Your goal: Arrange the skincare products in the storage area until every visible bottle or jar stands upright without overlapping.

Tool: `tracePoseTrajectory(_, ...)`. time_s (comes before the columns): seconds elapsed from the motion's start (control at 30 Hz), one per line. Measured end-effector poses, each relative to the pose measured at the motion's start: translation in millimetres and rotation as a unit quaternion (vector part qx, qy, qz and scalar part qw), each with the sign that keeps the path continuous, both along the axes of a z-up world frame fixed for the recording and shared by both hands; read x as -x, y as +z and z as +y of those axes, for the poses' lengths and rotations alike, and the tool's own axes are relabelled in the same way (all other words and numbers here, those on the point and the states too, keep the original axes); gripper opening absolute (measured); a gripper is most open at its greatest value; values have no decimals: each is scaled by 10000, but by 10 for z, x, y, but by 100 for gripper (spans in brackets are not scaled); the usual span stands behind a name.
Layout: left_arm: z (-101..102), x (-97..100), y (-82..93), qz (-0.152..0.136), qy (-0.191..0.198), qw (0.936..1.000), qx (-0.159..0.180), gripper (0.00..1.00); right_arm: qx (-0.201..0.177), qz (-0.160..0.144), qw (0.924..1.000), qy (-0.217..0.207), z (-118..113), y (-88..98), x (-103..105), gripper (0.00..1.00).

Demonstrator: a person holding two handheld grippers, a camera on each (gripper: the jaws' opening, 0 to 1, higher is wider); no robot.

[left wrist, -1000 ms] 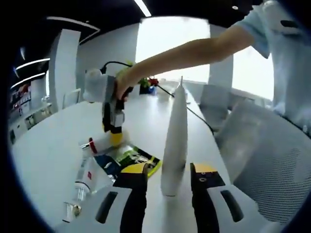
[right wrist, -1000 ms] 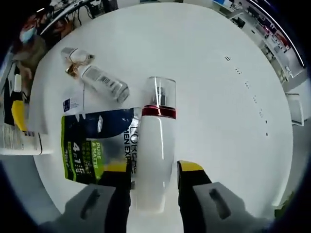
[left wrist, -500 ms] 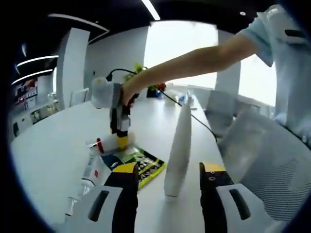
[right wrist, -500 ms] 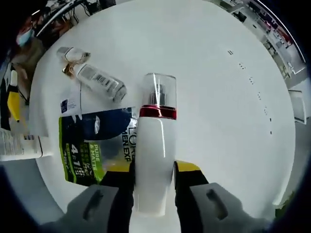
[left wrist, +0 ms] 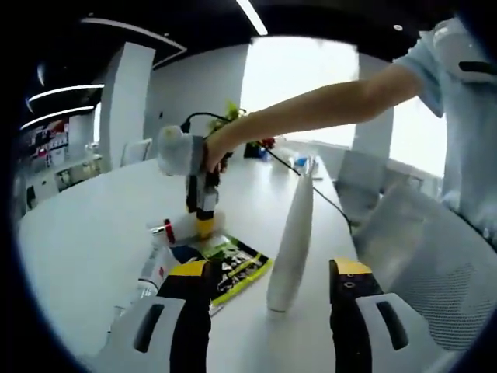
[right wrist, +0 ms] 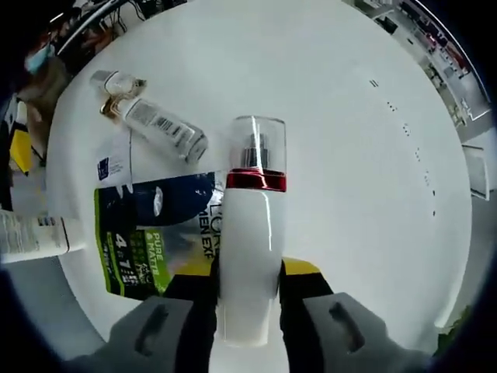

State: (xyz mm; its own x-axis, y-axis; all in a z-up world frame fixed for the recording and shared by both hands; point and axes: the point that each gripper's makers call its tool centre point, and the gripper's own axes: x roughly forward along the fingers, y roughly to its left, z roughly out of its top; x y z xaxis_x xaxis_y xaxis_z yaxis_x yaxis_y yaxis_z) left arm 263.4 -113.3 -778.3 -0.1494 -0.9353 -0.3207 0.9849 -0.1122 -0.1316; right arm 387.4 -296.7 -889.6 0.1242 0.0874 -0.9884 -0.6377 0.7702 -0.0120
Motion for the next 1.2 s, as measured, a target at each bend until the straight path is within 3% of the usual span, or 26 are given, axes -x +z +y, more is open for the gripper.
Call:
tracePoseTrajectory(0.33,22,-3,51,-90,163,9998,-66,60,260,273,9993,67,26,16,63,33)
tracePoseTrajectory(0.43,52,29,116,-64,263,9996,-42,63,244,232,9994,69,22,23,65,33)
tracePoseTrajectory(0.53,90,-8,158,-375,442,9983,-56,63,180,162,9997,23,22,19,57,32)
tracePoseTrajectory(0.67,152,15,202,-380,701,9968,-102,68,165,143,9997,-74,44,17,59,30)
tracePoseTrajectory(0.87,276,-26,201,-536,1284,9900,-228,73,93,-37,9997,-203,37,28,76,29)
tracePoseTrajectory(1.0,323,30,275,-529,1590,9858,-119,77,89,-166,9994,-280,39,23,41,28)
tracePoseTrajectory(1.1,319,64,375,-430,1863,9813,232,83,116,-315,9991,-266,40,33,59,28)
tracePoseTrajectory(1.2,346,58,341,-365,2034,9781,264,85,101,-538,9982,-232,36,50,63,27)
